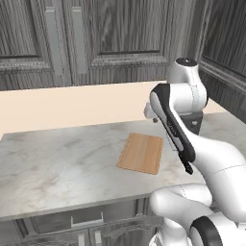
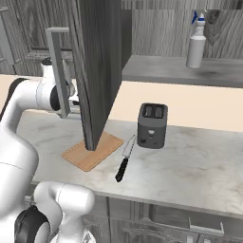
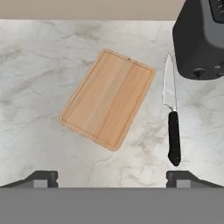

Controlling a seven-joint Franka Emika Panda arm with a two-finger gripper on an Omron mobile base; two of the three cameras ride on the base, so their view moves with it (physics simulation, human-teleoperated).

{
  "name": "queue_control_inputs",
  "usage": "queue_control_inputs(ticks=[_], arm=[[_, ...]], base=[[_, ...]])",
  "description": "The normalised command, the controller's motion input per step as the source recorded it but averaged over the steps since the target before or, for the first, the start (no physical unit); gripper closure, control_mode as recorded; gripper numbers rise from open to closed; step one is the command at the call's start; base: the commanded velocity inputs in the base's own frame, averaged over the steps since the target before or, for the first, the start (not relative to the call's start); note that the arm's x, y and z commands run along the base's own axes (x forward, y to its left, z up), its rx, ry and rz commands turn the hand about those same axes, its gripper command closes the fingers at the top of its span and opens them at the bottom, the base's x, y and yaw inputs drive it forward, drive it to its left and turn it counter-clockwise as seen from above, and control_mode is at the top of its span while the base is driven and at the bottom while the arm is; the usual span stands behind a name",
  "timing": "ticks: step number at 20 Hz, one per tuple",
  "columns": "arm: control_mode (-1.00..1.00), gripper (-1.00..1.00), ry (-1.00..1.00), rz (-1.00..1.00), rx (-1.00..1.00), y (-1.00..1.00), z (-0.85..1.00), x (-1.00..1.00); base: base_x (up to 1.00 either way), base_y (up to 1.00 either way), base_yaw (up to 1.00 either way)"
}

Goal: Move the cutting board and knife to the sink. Then move spray from the cabinet to the counter.

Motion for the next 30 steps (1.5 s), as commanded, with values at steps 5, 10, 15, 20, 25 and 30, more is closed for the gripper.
queue_control_inputs(ticks=[5,10,15,20,25,30], arm=[[-1.0,-1.0,0.02,-0.04,0.0,-0.06,-0.22,-0.19],[-1.0,-1.0,0.06,-0.04,-0.01,0.0,-0.38,-0.08],[-1.0,-1.0,0.0,0.0,0.0,0.0,-0.07,0.0],[-1.0,-1.0,0.02,-0.01,-0.01,-0.08,-0.19,0.0],[-1.0,-1.0,0.05,-0.05,-0.01,-0.24,-0.29,0.0],[-1.0,-1.0,0.06,-0.08,-0.02,-0.3,-0.3,0.0]], base=[[0.0,0.0,0.0],[0.0,0.0,0.0],[0.0,0.0,0.0],[0.0,0.0,0.0],[0.0,0.0,0.0],[0.0,0.0,0.0]])
